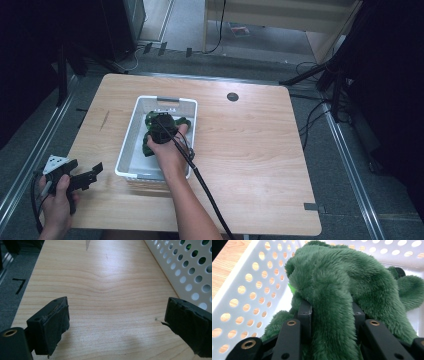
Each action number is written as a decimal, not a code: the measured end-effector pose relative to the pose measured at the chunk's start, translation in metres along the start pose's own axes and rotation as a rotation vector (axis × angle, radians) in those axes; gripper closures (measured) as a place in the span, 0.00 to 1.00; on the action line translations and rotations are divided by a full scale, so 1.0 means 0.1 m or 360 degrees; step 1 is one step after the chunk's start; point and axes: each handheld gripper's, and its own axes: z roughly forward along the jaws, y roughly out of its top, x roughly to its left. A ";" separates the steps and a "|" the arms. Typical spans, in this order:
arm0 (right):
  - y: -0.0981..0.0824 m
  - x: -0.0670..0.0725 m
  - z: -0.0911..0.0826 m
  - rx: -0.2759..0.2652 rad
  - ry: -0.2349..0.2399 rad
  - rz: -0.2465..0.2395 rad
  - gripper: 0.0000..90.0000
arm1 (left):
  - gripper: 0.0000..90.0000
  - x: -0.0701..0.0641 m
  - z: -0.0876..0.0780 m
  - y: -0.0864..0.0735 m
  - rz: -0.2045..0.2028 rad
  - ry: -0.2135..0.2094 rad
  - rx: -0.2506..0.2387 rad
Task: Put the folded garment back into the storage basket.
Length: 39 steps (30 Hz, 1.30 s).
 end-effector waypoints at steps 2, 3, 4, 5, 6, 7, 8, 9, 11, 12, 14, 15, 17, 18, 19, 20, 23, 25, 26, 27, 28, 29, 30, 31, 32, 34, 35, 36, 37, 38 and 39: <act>0.00 -0.01 0.00 0.0010 0.0005 -0.0002 0.71 | 0.08 0.00 0.00 0.00 -0.0001 0.0000 -0.0001; 0.00 -0.01 0.00 0.0012 0.0006 0.0000 0.70 | 0.08 0.00 0.00 0.00 0.0000 0.0000 0.0000; 0.00 -0.01 0.01 0.0012 0.0004 -0.0004 0.71 | 0.08 0.00 0.00 0.00 0.0000 0.0000 0.0000; 0.00 -0.02 0.01 0.0020 0.0000 -0.0023 0.71 | 0.08 0.00 0.00 0.00 0.0000 0.0000 0.0000; -0.01 -0.02 0.01 0.0024 -0.0001 -0.0027 0.71 | 0.08 0.00 0.00 0.00 0.0000 0.0000 0.0000; -0.01 -0.02 0.02 0.0026 -0.0002 -0.0024 0.71 | 0.08 0.00 0.00 0.00 0.0001 0.0000 0.0001; -0.01 -0.02 0.02 0.0028 -0.0002 -0.0020 0.71 | 0.08 0.00 0.00 0.00 0.0000 0.0000 0.0000; 0.00 -0.02 0.01 0.0028 0.0001 -0.0017 0.71 | 0.08 0.00 0.00 0.00 0.0001 -0.0001 0.0000; 0.00 -0.02 0.01 0.0032 0.0002 -0.0005 0.71 | 0.08 0.00 0.00 0.00 0.0001 0.0000 0.0001; 0.00 -0.03 0.02 0.0035 0.0000 -0.0005 0.71 | 0.08 0.00 0.00 0.00 0.0001 0.0000 0.0001; 0.00 -0.03 0.02 0.0043 0.0001 0.0005 0.70 | 0.08 0.00 0.00 0.00 0.0001 0.0000 0.0001; 0.00 -0.03 0.02 0.0047 0.0001 0.0009 0.68 | 0.08 0.00 0.00 0.00 0.0001 0.0000 0.0002; 0.00 -0.04 0.03 0.0058 0.0014 0.0014 0.65 | 0.08 0.00 0.00 0.00 0.0001 -0.0001 0.0001; 0.00 -0.04 0.04 0.0060 0.0014 0.0011 0.64 | 0.08 0.00 0.00 0.00 0.0001 -0.0001 0.0001; 0.00 -0.04 0.04 0.0061 0.0020 0.0013 0.62 | 0.08 0.00 0.00 0.00 0.0001 -0.0001 0.0001; 0.00 -0.04 0.04 0.0064 0.0027 0.0010 0.61 | 0.08 0.00 0.00 0.00 0.0001 -0.0001 0.0001; 0.00 -0.03 0.04 0.0084 0.0033 0.0009 0.56 | 0.08 0.00 0.00 0.00 0.0001 0.0000 0.0001; 0.01 -0.04 0.04 0.0084 0.0050 0.0020 0.53 | 0.08 0.00 0.00 0.00 0.0001 -0.0001 0.0000; 0.01 -0.04 0.03 0.0084 0.0047 0.0020 0.52 | 0.08 0.00 0.00 0.00 0.0001 -0.0001 0.0000; 0.01 -0.04 0.03 0.0082 0.0052 0.0025 0.51 | 0.08 0.00 0.00 0.00 0.0001 -0.0001 0.0001; 0.01 -0.04 0.03 0.0087 0.0058 0.0031 0.49 | 0.08 0.00 0.00 0.00 0.0001 -0.0001 0.0001; 0.01 -0.04 0.03 0.0093 0.0064 0.0036 0.48 | 0.08 0.00 0.00 0.00 0.0001 0.0000 0.0000; 0.02 -0.04 0.03 0.0098 0.0068 0.0038 0.46 | 0.08 0.00 0.00 0.00 0.0001 0.0000 0.0000; 0.02 -0.04 0.02 0.0094 0.0066 0.0040 0.45 | 0.08 0.00 0.00 0.00 0.0001 -0.0001 0.0000; 0.02 -0.04 0.01 0.0086 0.0071 0.0038 0.42 | 0.08 0.00 0.00 0.00 0.0001 -0.0001 0.0000; 0.02 -0.04 0.01 0.0090 0.0055 0.0024 0.33 | 0.08 0.00 0.00 0.00 0.0001 -0.0001 0.0001; 0.03 -0.03 0.01 0.0093 0.0035 0.0015 0.30 | 0.08 0.00 0.00 0.00 0.0001 0.0000 0.0000; 0.03 -0.02 0.00 0.0098 0.0019 0.0003 0.26 | 0.08 0.00 0.00 0.00 0.0002 0.0000 0.0001; 0.03 -0.02 0.00 0.0098 0.0009 -0.0016 0.21 | 0.08 0.00 0.00 0.00 0.0002 -0.0001 0.0001; 0.04 -0.02 0.00 0.0114 0.0008 -0.0019 0.20 | 0.08 0.00 0.00 0.00 0.0001 -0.0001 0.0002; 0.04 -0.02 0.00 0.0151 0.0014 -0.0030 0.18 | 0.08 0.00 0.00 0.00 0.0001 -0.0001 0.0001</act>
